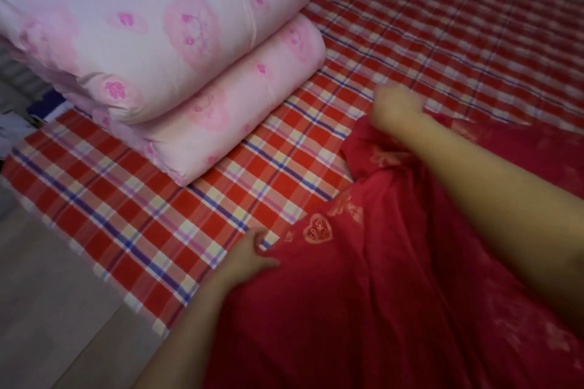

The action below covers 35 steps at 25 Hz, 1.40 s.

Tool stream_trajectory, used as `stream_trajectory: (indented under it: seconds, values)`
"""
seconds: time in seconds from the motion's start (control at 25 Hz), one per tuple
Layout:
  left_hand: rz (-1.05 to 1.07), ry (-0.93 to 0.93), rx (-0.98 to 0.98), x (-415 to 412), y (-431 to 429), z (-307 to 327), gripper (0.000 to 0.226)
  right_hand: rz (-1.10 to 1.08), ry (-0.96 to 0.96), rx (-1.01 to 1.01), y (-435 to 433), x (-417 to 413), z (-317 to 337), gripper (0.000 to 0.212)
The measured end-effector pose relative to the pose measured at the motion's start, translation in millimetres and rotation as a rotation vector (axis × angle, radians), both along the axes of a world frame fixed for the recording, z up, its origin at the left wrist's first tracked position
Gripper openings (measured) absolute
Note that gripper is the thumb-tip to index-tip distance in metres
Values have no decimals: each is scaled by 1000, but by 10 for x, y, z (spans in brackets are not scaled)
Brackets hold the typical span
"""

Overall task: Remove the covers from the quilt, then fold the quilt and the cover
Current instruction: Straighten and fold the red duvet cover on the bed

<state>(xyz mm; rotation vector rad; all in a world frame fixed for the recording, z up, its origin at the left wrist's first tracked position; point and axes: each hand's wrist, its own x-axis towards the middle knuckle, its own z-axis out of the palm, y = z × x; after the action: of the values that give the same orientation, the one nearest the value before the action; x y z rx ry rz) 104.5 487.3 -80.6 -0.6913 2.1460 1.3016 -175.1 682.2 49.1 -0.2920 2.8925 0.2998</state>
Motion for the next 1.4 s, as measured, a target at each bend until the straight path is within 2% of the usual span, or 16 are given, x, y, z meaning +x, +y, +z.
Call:
stream_trajectory:
  seconds: [0.08, 0.2, 0.24, 0.32, 0.4, 0.52, 0.6, 0.68, 0.88, 0.96, 1.04, 1.12, 1.2, 1.24, 1.28, 1.4]
  values:
    - [-9, 125, 60, -419, 399, 135, 101, 73, 89, -108, -293, -93, -59, 75]
    - [-113, 119, 1, -706, 919, -26, 103, -35, -251, 40, -77, -112, -626, 115]
    - [-170, 75, -79, -696, 1021, -134, 95, -134, -334, 46, 122, -26, -840, 107]
    - [-254, -38, -277, -578, 1168, -354, 77, -291, -357, -124, 518, 226, -1170, 63]
    - [-220, -164, -399, -464, 1313, -459, 63, -504, -356, -535, 759, 368, -1173, 32]
    - [-149, -299, -518, -431, 1487, -505, 52, -987, -206, -1618, 1168, -21, -465, 8]
    - [-112, -339, -509, -428, 1507, -424, 67, -995, 44, -2042, 1578, -279, 220, 18]
    - [-71, -354, -474, -454, 1518, -332, 79, -814, 154, -2219, 1848, -291, 740, 24]
    - [-179, -345, -364, -599, 1502, -202, 64, -635, 147, -2158, 1914, 282, 764, 16]
    - [-157, -198, -207, -941, 1584, 331, 45, -604, 118, -1991, 1949, 726, 442, 21]
    - [65, 101, 42, -1262, 1809, 956, 44, -485, -28, -1686, 1877, 1287, -8, 30]
    - [117, 357, 236, -1557, 2071, 1389, 67, -309, -152, -1372, 1725, 1778, -386, 37]
    - [-213, 317, 148, -1692, 2397, 1575, 118, -188, -233, -1239, 1598, 2054, -512, 34]
    - [-302, 253, 22, -1686, 2513, 1552, 124, -138, -296, -1187, 1576, 2125, -509, 30]
    - [-286, 181, -33, -1684, 2561, 1473, 107, -92, -363, -1117, 1571, 2156, -481, 27]
    - [-152, 31, 43, -1541, 2457, 1355, 6, -54, -702, -880, 1748, 2004, -312, 13]
